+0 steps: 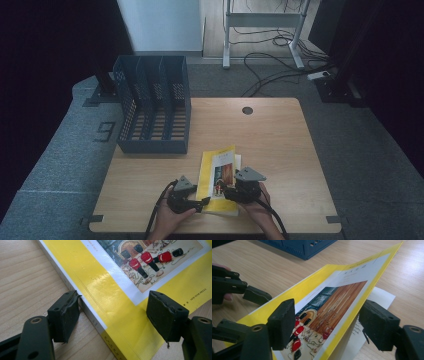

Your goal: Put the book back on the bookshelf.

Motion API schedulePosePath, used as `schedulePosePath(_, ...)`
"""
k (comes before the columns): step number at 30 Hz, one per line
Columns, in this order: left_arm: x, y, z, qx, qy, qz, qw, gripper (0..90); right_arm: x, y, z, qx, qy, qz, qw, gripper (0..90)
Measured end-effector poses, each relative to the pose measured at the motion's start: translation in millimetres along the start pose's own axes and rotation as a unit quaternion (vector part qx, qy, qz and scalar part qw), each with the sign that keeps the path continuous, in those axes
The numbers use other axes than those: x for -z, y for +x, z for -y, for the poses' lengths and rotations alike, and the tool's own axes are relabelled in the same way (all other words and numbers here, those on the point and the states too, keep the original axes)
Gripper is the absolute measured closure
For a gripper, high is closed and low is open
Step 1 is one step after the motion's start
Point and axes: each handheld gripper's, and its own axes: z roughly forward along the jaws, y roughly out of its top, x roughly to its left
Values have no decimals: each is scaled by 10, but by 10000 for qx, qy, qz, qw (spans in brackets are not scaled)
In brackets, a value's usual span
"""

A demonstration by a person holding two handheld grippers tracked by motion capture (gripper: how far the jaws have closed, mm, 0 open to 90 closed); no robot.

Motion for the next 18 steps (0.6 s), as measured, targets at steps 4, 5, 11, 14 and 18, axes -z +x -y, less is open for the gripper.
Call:
schedulePosePath(4,-1,-3,0,9,-8,-10,10000,263,-57,-52,35,-34,229,193,9995,305)
schedulePosePath(5,-1,-3,1,7,-8,-10,10000,263,-77,-70,50,-87,274,253,9993,305)
schedulePosePath(11,0,-2,1,5,-9,-5,10000,263,-131,-143,103,-239,400,223,9987,305)
schedulePosePath(14,2,-3,3,0,-6,-9,10000,264,-142,-155,107,-270,417,265,9984,295)
schedulePosePath(18,3,-1,4,-5,-7,0,10000,265,-163,-185,129,-383,453,314,9977,272)
